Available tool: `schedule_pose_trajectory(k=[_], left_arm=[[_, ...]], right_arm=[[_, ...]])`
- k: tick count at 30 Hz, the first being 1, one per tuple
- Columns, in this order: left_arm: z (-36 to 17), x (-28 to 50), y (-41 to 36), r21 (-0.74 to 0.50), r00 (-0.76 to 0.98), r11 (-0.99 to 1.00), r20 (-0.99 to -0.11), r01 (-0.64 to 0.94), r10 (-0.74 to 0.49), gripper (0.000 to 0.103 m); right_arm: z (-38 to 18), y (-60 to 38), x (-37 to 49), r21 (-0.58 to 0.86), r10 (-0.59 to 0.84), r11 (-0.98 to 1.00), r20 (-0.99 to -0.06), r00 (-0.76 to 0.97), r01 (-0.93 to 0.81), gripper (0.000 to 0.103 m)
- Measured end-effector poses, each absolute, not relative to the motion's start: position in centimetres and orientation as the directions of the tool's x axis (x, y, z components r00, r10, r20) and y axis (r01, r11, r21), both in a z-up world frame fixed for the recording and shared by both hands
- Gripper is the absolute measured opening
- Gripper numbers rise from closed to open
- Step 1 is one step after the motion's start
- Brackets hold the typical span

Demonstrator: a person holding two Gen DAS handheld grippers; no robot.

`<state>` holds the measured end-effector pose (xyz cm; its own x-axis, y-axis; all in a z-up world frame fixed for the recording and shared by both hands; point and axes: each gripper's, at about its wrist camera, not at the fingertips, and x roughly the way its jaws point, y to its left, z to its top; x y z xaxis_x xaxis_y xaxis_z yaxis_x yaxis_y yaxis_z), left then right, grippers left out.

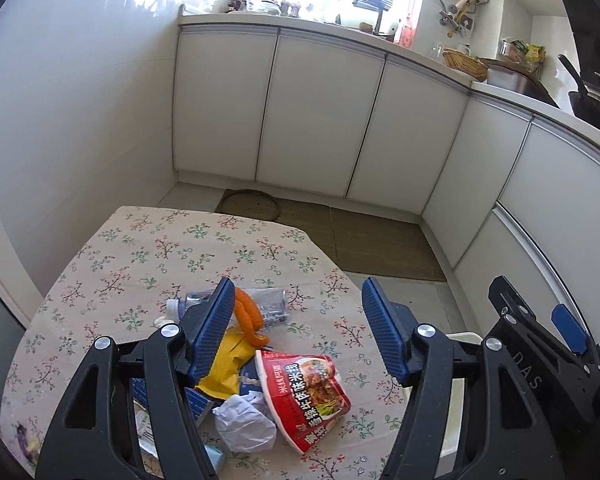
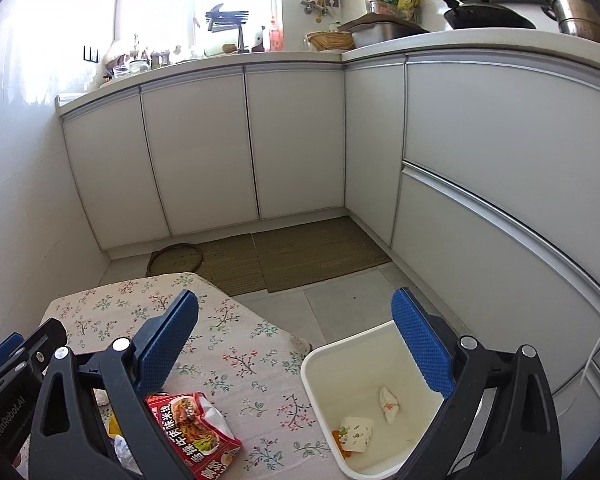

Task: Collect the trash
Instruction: 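Move both tools back over the table of trash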

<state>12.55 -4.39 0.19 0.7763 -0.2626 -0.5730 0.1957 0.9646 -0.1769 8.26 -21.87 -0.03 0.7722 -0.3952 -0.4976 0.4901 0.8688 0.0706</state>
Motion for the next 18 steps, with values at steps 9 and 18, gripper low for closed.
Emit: schedule_pose_trajectory(k=[9, 18], left_arm=[[-0.1, 13.0, -0.4, -0.170, 0.786, 0.979, -0.586, 0.117, -0.195, 0.063], [-0.7, 13.5, 3.4, -0.170, 0.786, 0.985, -0.603, 0.036, -0.133, 0.063]], right_arm=[[-0.5, -18.2, 10.2, 0.062, -0.332, 0.905, -0.518, 0.788, 0.422, 0.095], [-1.1, -14.2, 11.5, 0.041, -0.268, 0.939, -0.536, 0.801, 0.342, 0.095]])
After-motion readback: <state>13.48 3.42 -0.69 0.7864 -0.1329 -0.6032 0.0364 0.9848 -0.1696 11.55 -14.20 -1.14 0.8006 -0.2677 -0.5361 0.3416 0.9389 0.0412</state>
